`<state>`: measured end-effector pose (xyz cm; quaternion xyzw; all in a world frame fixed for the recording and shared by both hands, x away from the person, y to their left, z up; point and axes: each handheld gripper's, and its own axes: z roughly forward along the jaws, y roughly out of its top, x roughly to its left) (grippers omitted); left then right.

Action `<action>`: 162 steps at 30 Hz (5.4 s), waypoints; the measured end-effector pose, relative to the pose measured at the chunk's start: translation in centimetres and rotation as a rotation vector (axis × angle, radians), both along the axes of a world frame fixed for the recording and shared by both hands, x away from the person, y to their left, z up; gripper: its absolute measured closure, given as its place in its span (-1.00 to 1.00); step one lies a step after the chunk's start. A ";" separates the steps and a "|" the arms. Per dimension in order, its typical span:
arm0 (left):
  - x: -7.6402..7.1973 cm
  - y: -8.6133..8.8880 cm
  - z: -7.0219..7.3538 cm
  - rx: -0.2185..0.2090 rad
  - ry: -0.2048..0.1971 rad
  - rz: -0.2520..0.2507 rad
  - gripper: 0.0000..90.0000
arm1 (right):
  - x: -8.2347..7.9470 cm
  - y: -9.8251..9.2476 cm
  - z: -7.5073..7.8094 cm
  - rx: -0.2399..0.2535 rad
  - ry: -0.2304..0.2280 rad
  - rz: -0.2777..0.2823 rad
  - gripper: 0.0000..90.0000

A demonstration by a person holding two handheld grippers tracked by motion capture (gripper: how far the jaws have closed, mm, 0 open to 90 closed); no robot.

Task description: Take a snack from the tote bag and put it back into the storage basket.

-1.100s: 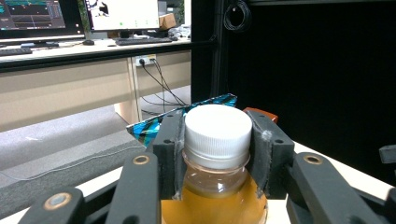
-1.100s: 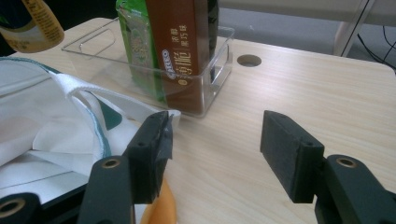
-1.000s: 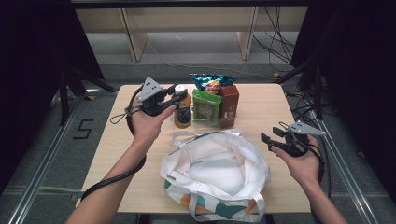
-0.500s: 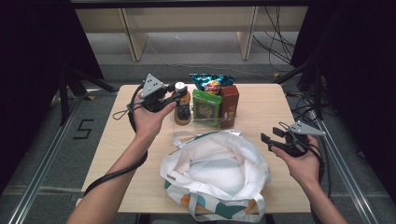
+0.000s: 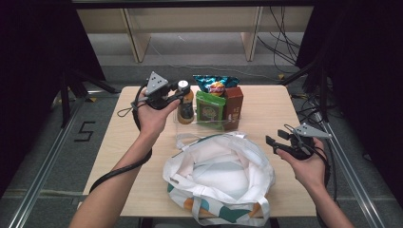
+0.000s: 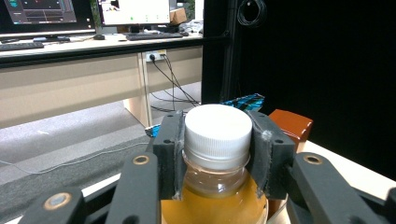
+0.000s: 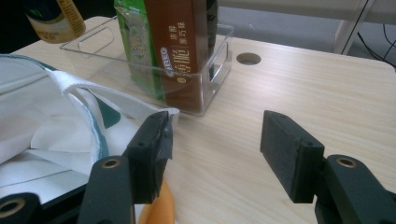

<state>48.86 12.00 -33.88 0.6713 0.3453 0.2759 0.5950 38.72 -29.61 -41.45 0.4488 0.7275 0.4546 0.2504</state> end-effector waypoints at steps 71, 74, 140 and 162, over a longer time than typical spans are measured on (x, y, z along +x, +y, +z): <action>4.0 0.3 -4.4 0.057 0.082 0.066 0.31 | -0.5 0.4 -0.5 0.032 0.041 -0.017 -0.04; 4.0 0.4 -4.9 0.068 0.093 0.068 0.31 | -0.3 0.3 -0.6 0.031 0.027 0.002 -0.04; -8.3 4.5 -7.2 0.035 0.133 -0.025 -0.39 | -0.3 0.2 -0.5 -0.013 0.010 -0.009 -0.04; -13.5 5.7 -9.8 0.007 0.167 -0.046 -0.36 | -0.4 0.3 -0.6 -0.016 0.032 -0.004 -0.04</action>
